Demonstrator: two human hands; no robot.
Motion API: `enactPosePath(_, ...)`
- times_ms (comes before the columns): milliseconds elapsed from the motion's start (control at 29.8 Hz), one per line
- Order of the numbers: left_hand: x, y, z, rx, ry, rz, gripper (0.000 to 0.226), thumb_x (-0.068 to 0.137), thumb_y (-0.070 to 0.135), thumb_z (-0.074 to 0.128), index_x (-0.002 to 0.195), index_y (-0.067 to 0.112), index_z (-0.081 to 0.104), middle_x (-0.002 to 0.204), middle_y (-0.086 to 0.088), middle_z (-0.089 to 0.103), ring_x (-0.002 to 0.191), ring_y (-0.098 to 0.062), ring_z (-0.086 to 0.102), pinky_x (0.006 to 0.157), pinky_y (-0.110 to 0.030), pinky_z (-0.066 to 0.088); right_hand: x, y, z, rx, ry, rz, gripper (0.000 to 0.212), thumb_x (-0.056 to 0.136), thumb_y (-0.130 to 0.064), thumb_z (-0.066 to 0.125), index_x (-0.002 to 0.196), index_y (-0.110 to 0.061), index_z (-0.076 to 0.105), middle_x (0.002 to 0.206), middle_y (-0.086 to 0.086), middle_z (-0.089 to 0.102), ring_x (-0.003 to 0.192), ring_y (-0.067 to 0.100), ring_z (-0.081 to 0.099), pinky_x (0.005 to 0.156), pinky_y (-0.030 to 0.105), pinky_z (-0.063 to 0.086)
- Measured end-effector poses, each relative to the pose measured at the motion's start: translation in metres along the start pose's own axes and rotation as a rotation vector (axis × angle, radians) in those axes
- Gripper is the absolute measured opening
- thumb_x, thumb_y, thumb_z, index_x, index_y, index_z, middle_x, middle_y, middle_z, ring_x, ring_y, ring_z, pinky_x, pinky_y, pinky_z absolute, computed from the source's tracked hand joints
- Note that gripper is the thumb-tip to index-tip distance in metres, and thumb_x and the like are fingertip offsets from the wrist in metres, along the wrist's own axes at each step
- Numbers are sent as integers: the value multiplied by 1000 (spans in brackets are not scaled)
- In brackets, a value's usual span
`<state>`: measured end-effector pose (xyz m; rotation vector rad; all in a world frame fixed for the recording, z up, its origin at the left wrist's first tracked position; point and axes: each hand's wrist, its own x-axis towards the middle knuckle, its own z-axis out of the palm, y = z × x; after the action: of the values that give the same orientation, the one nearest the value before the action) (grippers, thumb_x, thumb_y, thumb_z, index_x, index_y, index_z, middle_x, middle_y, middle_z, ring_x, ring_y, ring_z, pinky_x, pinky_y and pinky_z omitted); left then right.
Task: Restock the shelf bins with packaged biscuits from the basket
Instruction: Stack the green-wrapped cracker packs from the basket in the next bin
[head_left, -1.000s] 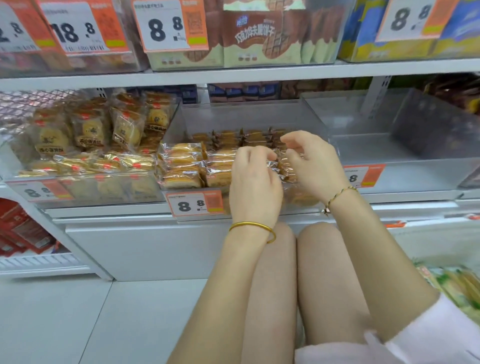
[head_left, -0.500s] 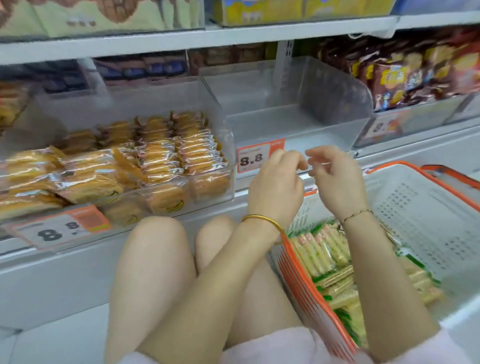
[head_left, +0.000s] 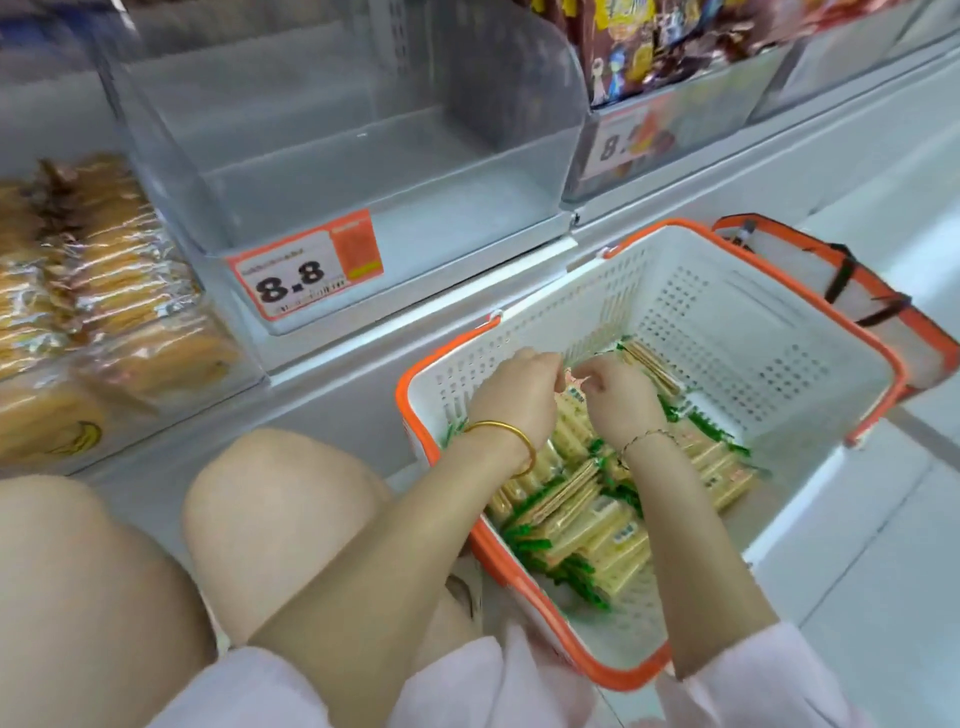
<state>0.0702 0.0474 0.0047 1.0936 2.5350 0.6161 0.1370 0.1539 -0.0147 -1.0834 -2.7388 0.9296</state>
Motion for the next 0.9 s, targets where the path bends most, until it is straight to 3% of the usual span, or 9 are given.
enactPosePath(101, 9, -2, 16, 28, -65, -7, 36, 84, -7, 41, 105, 16, 59, 113, -8, 51, 101, -27, 54, 85, -42, 47, 2, 15, 4, -52, -73, 62, 35, 94, -5, 37, 120, -17, 57, 121, 10, 60, 105, 27, 58, 88, 40, 49)
enactPosePath(268, 22, -14, 35, 138, -185, -28, 39, 85, -7, 42, 112, 16, 60, 121, -8, 50, 111, -28, 51, 91, -39, 46, 5, 31, 12, -124, -180, 101, 36, 95, -4, 39, 123, -18, 56, 123, 6, 60, 105, 25, 59, 86, 34, 50)
enactPosePath(603, 21, -52, 48, 340, -343, -204, 34, 85, -2, 47, 118, 9, 50, 127, -16, 40, 120, -33, 37, 102, -40, 38, -1, 24, 57, -166, -476, -2, 38, 88, 0, 48, 122, -13, 60, 126, 8, 59, 113, 25, 56, 96, 36, 47)
enactPosePath(905, 17, -53, 47, 437, -353, -313, 49, 87, 4, 48, 134, 7, 34, 137, -19, 35, 127, -34, 38, 104, -40, 34, -5, 12, 81, -208, -546, -26, 26, 86, -14, 59, 110, -8, 65, 109, 12, 63, 96, 27, 62, 79, 33, 54)
